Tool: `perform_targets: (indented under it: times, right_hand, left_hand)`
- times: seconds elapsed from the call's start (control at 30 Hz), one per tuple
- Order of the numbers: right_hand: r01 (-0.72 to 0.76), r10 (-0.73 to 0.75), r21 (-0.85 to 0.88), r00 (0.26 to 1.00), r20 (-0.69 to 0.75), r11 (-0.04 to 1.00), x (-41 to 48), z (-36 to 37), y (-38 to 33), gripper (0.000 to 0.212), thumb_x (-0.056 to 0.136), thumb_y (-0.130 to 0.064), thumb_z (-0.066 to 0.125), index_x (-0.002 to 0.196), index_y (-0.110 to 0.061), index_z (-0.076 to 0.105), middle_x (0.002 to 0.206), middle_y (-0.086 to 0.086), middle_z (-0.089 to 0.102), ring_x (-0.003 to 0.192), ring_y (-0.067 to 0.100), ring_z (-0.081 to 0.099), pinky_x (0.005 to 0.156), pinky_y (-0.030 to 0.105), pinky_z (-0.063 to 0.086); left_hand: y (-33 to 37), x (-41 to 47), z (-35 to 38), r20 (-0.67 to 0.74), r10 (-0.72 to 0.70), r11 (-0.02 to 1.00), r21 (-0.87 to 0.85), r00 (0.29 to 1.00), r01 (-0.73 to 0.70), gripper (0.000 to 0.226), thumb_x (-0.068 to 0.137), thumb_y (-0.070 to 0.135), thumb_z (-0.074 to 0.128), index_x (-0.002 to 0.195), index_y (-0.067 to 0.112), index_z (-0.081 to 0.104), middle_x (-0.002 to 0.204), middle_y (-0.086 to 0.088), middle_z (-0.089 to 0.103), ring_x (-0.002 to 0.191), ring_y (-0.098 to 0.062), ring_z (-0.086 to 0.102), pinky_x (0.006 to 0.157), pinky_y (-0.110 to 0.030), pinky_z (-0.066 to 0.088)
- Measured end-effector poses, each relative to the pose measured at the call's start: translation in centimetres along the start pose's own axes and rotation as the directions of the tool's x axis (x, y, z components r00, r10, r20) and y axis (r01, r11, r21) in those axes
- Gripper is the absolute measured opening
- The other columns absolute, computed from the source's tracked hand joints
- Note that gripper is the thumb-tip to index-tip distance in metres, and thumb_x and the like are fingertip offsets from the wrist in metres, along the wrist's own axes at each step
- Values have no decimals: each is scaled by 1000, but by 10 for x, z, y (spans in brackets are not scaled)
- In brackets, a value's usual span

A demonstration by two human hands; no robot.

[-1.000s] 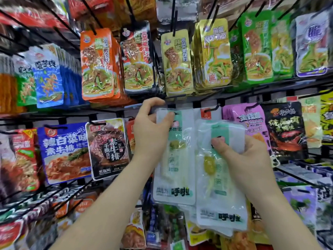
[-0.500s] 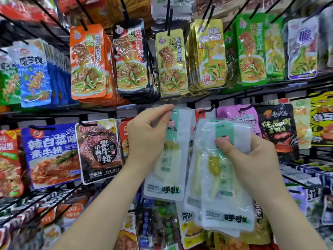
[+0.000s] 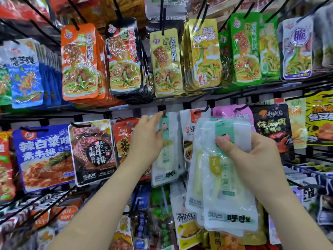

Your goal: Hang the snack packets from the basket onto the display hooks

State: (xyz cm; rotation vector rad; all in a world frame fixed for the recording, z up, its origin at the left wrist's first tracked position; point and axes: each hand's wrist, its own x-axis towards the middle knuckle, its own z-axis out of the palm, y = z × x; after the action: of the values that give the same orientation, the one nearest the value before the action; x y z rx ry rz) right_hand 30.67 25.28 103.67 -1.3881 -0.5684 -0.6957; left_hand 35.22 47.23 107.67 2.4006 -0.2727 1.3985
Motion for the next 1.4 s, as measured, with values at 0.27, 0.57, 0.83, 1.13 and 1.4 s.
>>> perform_targets:
  times: [0.27,0.57,0.83,1.13,1.4]
  right_hand:
    - [-2,2,11,1000,-11,1000,2,-3,3,8,74,-28,71,81,-26,71,75,-12,74,64,7,70,54,19,54]
    - [-27,26,77,999,20,997,5,0,6,10,72,-27,70,82,-25,71,76,-9,75,66,9,71,54,20,55]
    - [-45,36,136,997,69,990,6,2,12,11,82,-13,69,85,-23,71,79,-6,76,68,10,72,55,18,54]
    - [-57,48,134,997,66,989,7,3,15,9,79,-18,70,85,-23,72,81,-4,76,71,13,72,58,21,57]
    - [-34,13,176,993,115,984,3,20,16,18,68,-22,74,86,-19,73,82,-3,76,74,15,73,60,24,56]
  left_hand:
    - [-10,-33,6,-193,336,879,417,922,-233,58,67,-12,73,119,6,57,128,-27,50,110,-40,53,80,-43,52]
    - [-25,-10,24,227,241,677,657,944,-331,44,68,26,81,109,19,66,134,-21,53,127,-37,46,107,-51,32]
    - [-24,2,21,361,243,497,751,900,-435,37,97,21,43,133,28,32,159,-19,9,147,-32,9,116,-55,-2]
    - [-11,-19,10,78,377,913,136,923,-385,24,76,-2,60,91,12,73,103,-4,71,99,-24,66,102,-26,33]
    - [54,-50,-18,243,-113,709,-659,963,250,48,74,50,76,116,41,54,100,9,64,86,-6,62,69,-20,52]
